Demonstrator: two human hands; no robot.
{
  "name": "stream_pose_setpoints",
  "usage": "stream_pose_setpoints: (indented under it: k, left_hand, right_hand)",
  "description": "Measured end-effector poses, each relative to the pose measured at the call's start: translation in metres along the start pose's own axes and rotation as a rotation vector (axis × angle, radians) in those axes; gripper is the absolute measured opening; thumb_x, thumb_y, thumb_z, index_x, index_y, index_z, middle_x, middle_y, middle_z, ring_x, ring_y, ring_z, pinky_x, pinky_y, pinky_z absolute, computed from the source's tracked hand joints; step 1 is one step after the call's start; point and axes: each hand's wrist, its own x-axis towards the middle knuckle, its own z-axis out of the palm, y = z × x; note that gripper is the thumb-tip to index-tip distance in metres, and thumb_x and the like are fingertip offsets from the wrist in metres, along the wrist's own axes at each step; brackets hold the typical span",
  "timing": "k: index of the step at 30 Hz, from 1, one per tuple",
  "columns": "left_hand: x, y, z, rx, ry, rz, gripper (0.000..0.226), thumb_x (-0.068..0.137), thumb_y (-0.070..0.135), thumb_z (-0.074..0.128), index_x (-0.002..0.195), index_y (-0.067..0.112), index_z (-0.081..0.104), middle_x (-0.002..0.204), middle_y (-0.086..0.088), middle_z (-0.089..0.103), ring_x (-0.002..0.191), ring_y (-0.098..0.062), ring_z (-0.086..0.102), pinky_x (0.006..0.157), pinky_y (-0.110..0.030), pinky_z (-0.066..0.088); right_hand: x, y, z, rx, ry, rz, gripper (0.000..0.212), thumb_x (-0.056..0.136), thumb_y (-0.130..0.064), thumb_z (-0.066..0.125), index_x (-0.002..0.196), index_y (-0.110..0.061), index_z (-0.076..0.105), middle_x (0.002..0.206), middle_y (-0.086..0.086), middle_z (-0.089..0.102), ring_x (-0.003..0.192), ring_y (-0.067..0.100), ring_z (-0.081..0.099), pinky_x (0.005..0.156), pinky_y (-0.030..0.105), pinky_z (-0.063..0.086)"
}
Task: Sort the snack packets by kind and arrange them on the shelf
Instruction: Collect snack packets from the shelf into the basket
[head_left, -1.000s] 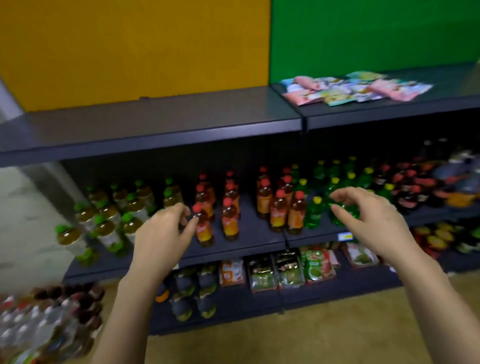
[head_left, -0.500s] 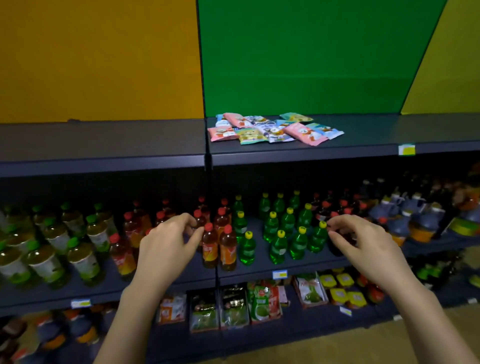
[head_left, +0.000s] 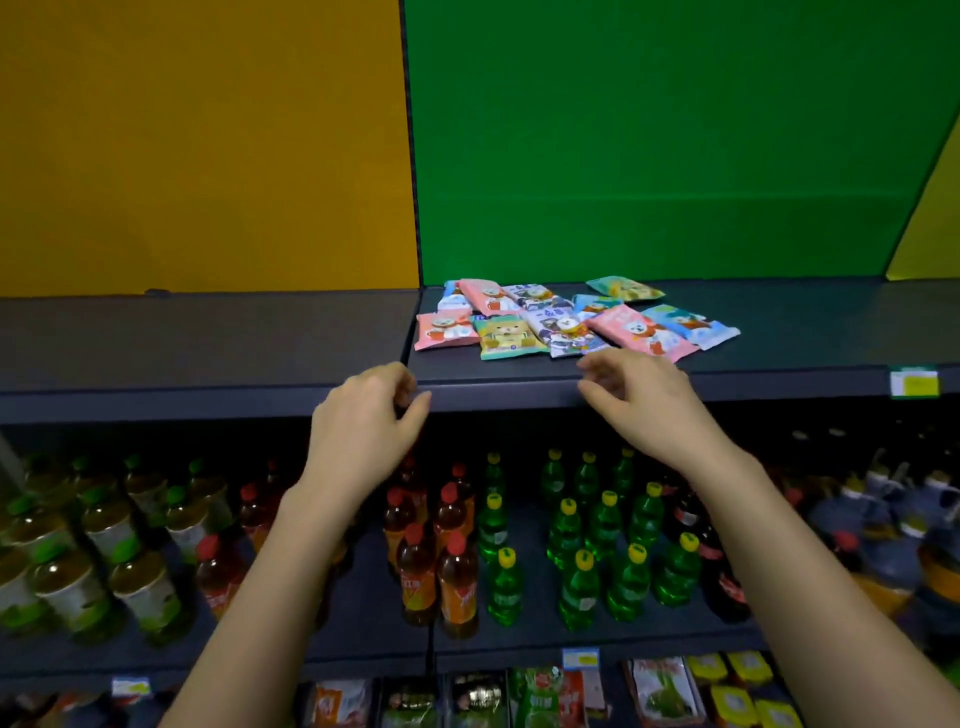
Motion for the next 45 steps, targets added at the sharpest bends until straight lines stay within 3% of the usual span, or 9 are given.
stream_pose_setpoints:
  k: [9,15,20,25,29,33,37,40,45]
  left_hand:
    - [0.129,-0.007,0.070,0.055,-0.139,-0.128,0.034,0.090,0.033,0.050,0.111,0.007,0.058,0.115,-0.014,0.061,0.105,-0.035,0.054,0.079,-0.038,0.043]
    - [0.165,-0.010,0.094,0.014,-0.184,-0.249,0.049,0.088,0.045,0.051,0.114,0.004,0.056,0.118,-0.017,0.058,0.109,-0.034,0.052,0.081,-0.036,0.042]
    - [0.175,-0.011,0.108,-0.018,-0.252,-0.367,0.074,0.076,0.065,0.057,0.116,0.003,0.050,0.122,-0.016,0.055,0.115,-0.033,0.046,0.083,-0.037,0.040]
    - [0.186,-0.010,0.106,-0.017,-0.336,-0.509,0.098,0.065,0.070,0.065,0.130,0.001,0.042,0.133,-0.017,0.046,0.123,-0.031,0.044,0.097,-0.037,0.040]
    - [0.192,-0.007,0.100,-0.026,-0.397,-0.606,0.092,0.057,0.068,0.073,0.120,0.004,0.050,0.126,-0.012,0.055,0.111,-0.029,0.054,0.079,-0.032,0.044]
    - [0.196,0.003,0.096,-0.061,-0.444,-0.639,0.086,0.057,0.057,0.079,0.119,0.005,0.050,0.124,-0.011,0.055,0.107,-0.027,0.054,0.075,-0.031,0.042]
    - [0.185,0.007,0.093,-0.311,-0.281,-0.637,0.054,0.065,0.036,0.081,0.104,0.004,0.063,0.107,-0.013,0.066,0.092,-0.028,0.063,0.075,-0.035,0.050]
    - [0.159,0.004,0.079,-0.569,-0.058,-0.637,0.038,0.077,0.024,0.073,0.105,0.001,0.062,0.099,-0.019,0.070,0.066,-0.029,0.061,0.050,-0.033,0.048]
    - [0.081,-0.028,0.029,-0.725,0.229,-0.747,0.031,0.083,0.023,0.067,0.108,0.007,0.058,0.099,-0.012,0.070,0.071,-0.018,0.063,0.045,-0.023,0.045]
  right_hand:
    - [0.137,-0.024,0.055,-0.237,-0.149,0.046,0.062,0.088,-0.058,0.043,0.112,-0.003,0.057,0.123,0.018,0.057,0.114,0.032,0.052,0.086,0.036,0.042]
    - [0.171,-0.031,0.074,-0.432,-0.242,0.098,0.078,0.080,-0.074,0.040,0.119,-0.008,0.057,0.128,0.012,0.057,0.117,0.030,0.052,0.087,0.034,0.043]
    - [0.185,-0.016,0.073,-0.311,-0.368,0.121,0.080,0.069,-0.070,0.059,0.119,-0.007,0.055,0.127,0.010,0.055,0.115,0.029,0.052,0.086,0.034,0.042]
    - [0.187,-0.006,0.065,-0.143,-0.225,0.051,0.058,0.077,-0.054,0.062,0.109,-0.007,0.053,0.117,0.012,0.058,0.109,0.030,0.053,0.074,0.030,0.035]
    - [0.186,0.013,0.042,0.050,-0.119,-0.002,0.048,0.087,-0.044,0.055,0.111,-0.003,0.047,0.118,0.017,0.056,0.111,0.032,0.051,0.072,0.030,0.029]
    - [0.181,0.041,0.021,0.328,-0.027,0.059,0.041,0.085,-0.044,0.059,0.100,-0.008,0.047,0.096,0.007,0.054,0.093,0.026,0.052,0.068,0.031,0.032]
    - [0.173,0.058,0.019,0.557,-0.020,0.127,0.036,0.087,-0.036,0.059,0.107,-0.007,0.049,0.105,0.009,0.061,0.094,0.026,0.058,0.075,0.033,0.044]
    - [0.168,0.057,0.024,0.701,-0.058,0.144,0.025,0.087,-0.033,0.059,0.100,-0.014,0.048,0.108,0.009,0.063,0.099,0.027,0.062,0.089,0.042,0.049]
    - [0.155,0.014,0.046,0.852,-0.178,0.022,0.012,0.084,-0.027,0.060,0.084,-0.025,0.049,0.102,0.002,0.068,0.088,0.019,0.066,0.083,0.040,0.053]
